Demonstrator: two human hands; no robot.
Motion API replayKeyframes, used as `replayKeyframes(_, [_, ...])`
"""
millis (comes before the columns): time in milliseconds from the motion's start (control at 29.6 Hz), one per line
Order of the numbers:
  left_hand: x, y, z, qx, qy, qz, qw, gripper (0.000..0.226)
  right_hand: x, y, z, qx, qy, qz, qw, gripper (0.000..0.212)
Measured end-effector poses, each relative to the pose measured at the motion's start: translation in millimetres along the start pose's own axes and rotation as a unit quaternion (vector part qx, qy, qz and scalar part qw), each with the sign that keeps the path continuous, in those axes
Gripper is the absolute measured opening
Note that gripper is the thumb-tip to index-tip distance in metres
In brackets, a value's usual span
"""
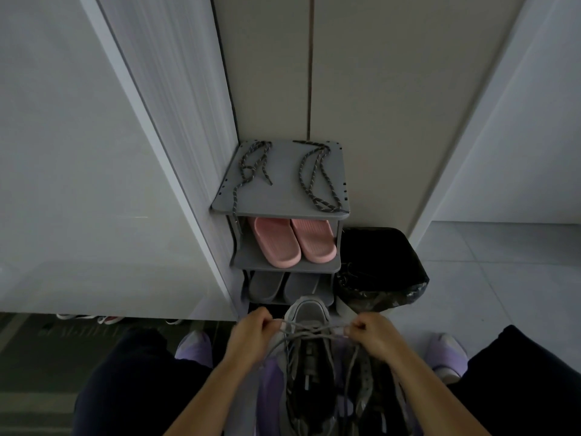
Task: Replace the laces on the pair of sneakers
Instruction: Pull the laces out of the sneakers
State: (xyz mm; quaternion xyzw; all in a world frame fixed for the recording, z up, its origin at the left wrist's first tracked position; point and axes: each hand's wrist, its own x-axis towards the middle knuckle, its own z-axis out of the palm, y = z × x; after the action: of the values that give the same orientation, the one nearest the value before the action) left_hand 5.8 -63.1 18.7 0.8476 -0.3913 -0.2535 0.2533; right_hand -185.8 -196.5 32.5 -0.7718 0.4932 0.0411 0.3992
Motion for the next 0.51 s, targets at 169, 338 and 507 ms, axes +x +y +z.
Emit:
replayKeyframes(169, [-13.2,27.5,36.1,-0.154,-0.086,-0.043,0.983,0.023,-3.3,-18.1,23.0,0.012,-0.008,-0.031,0.999,0.034])
replayKeyframes(338, [7.5,2.9,2.2,-0.153,-0.007,-0.089,0.984,0.032,-1.3,7.1,-2.9,0.022,0.019,0.011,1.0,0.035])
replayKeyframes(507, [-3.7,20.3,17.2,-0.159,-0.033,-0.087,0.983,0.028,-2.5,1.2,5.3,0.014,-0.002,-0.001,1.0,0.032])
